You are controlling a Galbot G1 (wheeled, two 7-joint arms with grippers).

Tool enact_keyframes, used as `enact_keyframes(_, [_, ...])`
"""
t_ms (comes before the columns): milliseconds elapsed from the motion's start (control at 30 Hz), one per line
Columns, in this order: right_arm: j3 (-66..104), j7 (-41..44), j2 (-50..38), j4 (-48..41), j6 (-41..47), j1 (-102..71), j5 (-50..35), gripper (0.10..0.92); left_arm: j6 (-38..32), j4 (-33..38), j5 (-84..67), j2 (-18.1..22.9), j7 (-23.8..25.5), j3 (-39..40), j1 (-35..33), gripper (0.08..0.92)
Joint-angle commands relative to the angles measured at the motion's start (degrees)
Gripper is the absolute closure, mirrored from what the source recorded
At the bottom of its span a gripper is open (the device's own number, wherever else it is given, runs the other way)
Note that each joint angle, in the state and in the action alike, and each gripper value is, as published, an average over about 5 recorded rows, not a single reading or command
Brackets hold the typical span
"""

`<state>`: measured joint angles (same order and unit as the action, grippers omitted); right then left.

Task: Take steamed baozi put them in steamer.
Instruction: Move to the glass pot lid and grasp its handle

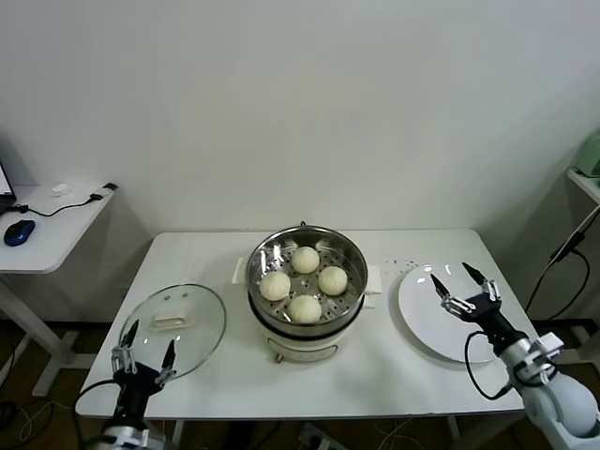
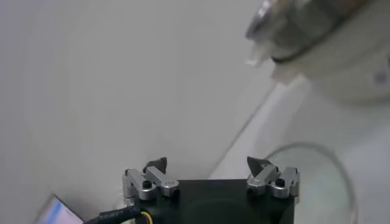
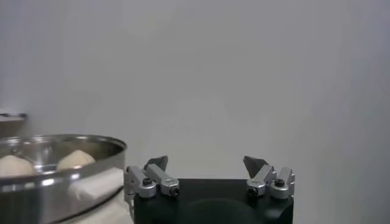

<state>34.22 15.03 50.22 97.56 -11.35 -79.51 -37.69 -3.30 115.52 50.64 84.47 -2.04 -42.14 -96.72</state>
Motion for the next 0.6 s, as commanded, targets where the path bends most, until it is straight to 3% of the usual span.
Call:
enact_keyframes(33, [9.0,-1.1,7.3,0.6,0.5,-8.0,4.1,0.203,4.1,-10.0,30.9,-2.3,-4.0,0.9,8.4,0.177])
enact_keyframes(600, [8.0,-2.7,8.6,-1.9,1.5,-5.8,8.6,0.203,4.0,-32.8,33.4,-2.4,-11.1,3.1,24.4,0.177])
